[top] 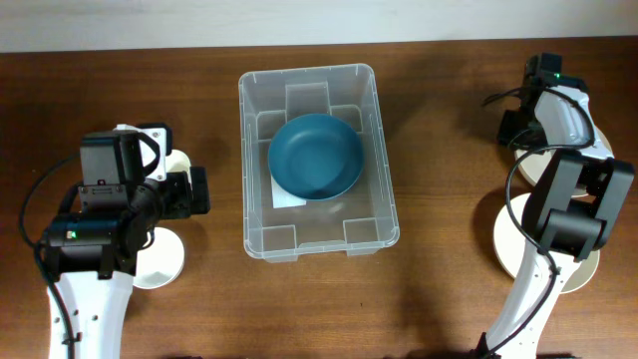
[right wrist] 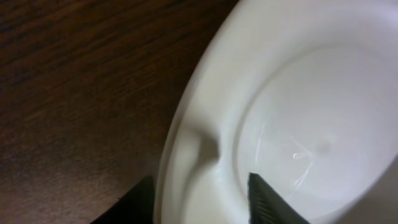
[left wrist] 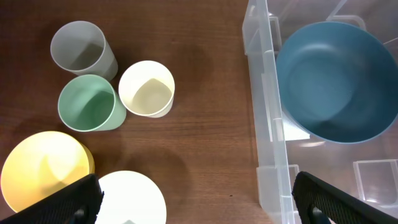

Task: Pack container
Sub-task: 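Move the right gripper to the cream bowl and grasp its rim, then carry the cream bowl and place it onto the blue plate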

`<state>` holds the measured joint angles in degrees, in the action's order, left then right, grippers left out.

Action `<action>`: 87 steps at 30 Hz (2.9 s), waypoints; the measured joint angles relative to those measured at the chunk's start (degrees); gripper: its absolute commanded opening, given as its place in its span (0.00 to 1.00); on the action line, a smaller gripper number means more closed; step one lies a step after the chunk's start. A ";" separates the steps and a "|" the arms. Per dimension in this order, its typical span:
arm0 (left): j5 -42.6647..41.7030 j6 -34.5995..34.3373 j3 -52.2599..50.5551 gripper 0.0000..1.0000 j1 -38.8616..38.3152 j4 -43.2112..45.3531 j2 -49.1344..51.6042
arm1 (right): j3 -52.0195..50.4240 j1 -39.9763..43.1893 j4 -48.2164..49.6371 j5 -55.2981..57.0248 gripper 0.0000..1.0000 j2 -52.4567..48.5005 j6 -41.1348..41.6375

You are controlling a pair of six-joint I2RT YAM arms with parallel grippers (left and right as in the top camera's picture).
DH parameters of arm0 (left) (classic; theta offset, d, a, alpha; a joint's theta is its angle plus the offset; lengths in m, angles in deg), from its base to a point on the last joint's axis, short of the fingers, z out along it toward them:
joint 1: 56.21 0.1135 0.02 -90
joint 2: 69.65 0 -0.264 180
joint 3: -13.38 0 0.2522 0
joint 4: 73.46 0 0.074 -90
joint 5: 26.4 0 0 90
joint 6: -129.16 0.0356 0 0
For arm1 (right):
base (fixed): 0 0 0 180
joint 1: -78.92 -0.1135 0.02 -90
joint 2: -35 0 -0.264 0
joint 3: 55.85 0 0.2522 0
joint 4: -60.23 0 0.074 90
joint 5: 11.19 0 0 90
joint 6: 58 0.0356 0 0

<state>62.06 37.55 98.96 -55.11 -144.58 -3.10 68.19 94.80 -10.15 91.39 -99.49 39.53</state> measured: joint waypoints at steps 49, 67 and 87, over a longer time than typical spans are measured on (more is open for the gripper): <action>0.00 0.00 -0.02 1.00 0.00 0.04 0.00 | 26.64 -7.50 -13.90 -11.78 0.04 11.76 -11.52; 0.00 0.00 -0.02 1.00 0.00 0.13 0.00 | 24.90 -47.89 -16.24 -17.07 0.04 16.83 -28.65; 0.00 0.00 -0.02 1.00 0.00 0.15 0.00 | 16.92 -50.86 -13.64 -17.38 0.40 4.35 -30.03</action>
<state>62.06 37.55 98.93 -55.11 -144.43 -3.10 85.11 43.94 -23.79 74.01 -95.14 9.50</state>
